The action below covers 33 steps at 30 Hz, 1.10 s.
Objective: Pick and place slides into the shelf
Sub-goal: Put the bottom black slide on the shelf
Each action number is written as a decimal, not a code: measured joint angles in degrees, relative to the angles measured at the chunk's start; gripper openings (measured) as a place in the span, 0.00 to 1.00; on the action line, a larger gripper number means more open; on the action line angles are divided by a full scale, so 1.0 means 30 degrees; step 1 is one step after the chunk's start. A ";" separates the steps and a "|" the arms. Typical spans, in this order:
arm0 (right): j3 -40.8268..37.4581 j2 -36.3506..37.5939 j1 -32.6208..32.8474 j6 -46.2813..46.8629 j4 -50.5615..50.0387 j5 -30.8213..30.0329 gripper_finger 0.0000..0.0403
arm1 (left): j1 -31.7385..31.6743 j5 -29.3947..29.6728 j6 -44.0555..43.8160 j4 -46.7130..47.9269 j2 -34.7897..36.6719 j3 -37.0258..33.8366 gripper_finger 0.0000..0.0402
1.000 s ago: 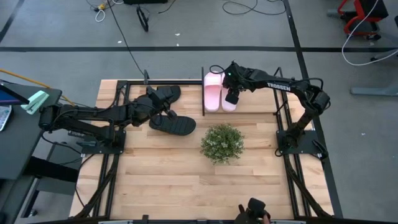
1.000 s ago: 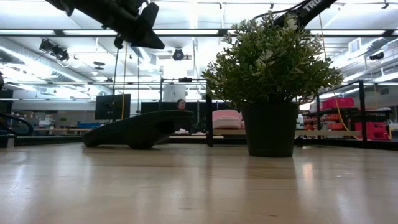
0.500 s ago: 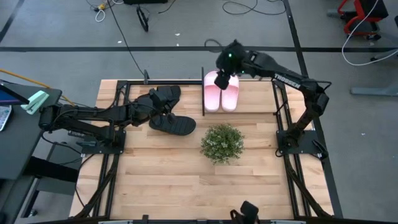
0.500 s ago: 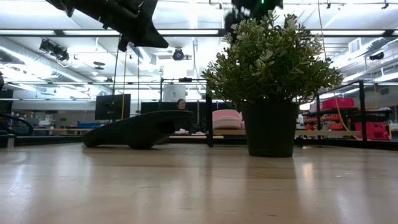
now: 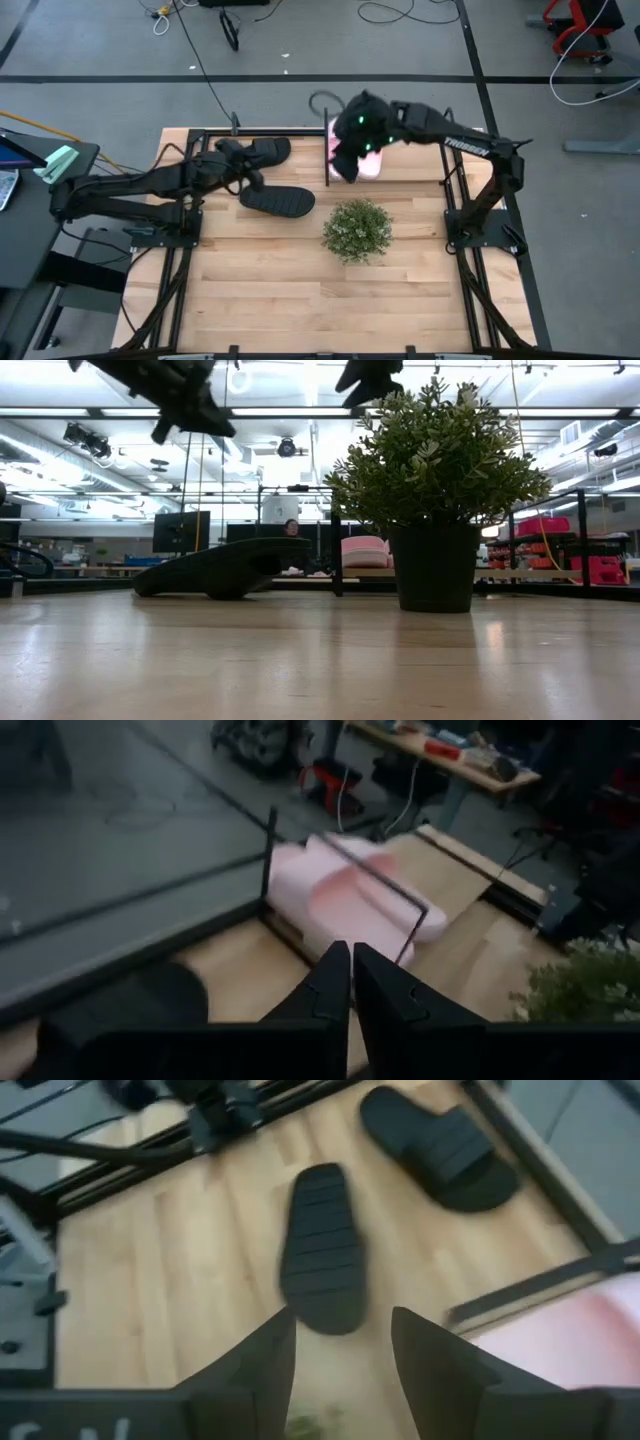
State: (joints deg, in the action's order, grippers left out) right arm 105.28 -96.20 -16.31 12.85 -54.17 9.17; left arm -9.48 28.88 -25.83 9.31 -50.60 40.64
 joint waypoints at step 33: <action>-0.5539 -0.0024 0.5395 -0.2225 0.7628 -0.4750 0.42 | 0.1752 -0.4922 -0.5396 0.5433 0.1905 0.0000 0.08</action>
State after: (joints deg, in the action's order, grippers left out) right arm 88.66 -96.28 -0.12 6.18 -31.29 -5.08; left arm -4.23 14.11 -42.02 25.61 -44.88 40.64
